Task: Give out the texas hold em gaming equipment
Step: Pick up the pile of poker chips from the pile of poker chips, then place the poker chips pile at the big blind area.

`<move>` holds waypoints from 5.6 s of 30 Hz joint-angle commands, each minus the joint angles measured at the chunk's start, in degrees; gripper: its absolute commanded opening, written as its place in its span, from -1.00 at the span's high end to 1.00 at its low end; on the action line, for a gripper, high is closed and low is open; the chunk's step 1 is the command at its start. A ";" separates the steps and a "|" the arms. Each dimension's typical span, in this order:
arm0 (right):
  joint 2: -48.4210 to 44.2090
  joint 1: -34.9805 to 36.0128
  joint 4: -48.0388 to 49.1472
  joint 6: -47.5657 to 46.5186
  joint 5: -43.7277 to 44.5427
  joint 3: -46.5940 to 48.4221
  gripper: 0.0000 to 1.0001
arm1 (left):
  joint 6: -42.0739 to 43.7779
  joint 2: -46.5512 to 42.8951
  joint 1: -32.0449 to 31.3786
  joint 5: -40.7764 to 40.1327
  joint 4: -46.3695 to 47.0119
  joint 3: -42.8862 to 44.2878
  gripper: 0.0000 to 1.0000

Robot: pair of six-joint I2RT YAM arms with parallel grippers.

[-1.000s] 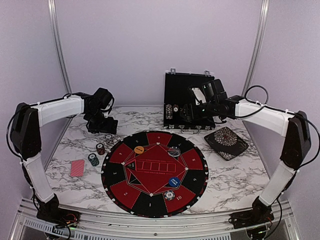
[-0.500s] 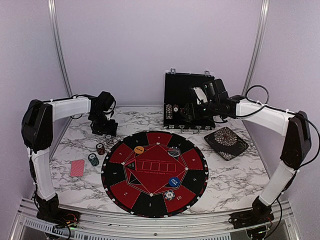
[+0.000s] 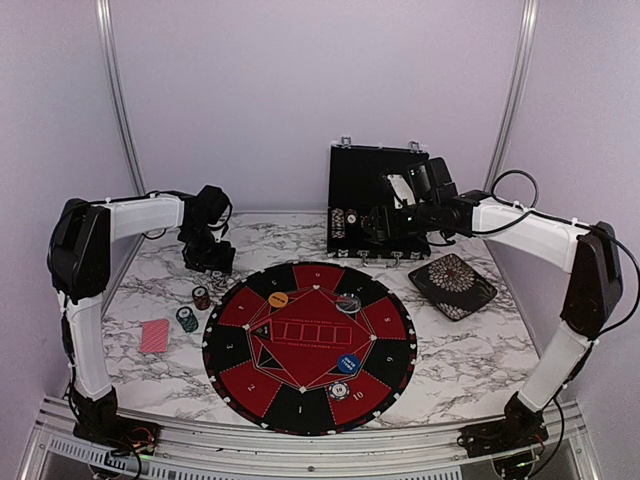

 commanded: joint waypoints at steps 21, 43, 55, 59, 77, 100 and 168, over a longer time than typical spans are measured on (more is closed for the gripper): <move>-0.35 -0.67 0.63 0.07 -0.22 0.19 -0.38 | 1.24 3.69 0.41 -0.33 -0.39 2.34 -0.21; 0.22 -0.67 0.45 0.09 -0.63 0.52 -0.39 | 1.77 3.79 0.45 -1.25 -0.50 2.07 0.15; 0.35 -0.67 0.44 0.18 -0.85 0.61 -0.39 | 2.38 2.93 0.40 -2.10 -0.51 1.81 0.31; 0.52 -0.67 0.40 0.18 -0.81 0.65 -0.38 | 2.66 2.61 0.54 -2.19 -0.60 1.90 0.31; 0.83 -0.68 0.00 0.22 -0.90 1.21 -0.38 | 3.13 2.16 0.47 -1.84 -0.78 2.43 0.34; 0.65 -0.67 -0.07 0.27 -0.85 0.96 -0.37 | 3.40 1.28 0.53 -1.88 -1.13 2.25 0.35; 0.83 -0.67 0.30 0.77 -1.60 0.50 -0.37 | -4.62 -5.34 -12.67 0.66 0.25 -4.84 0.36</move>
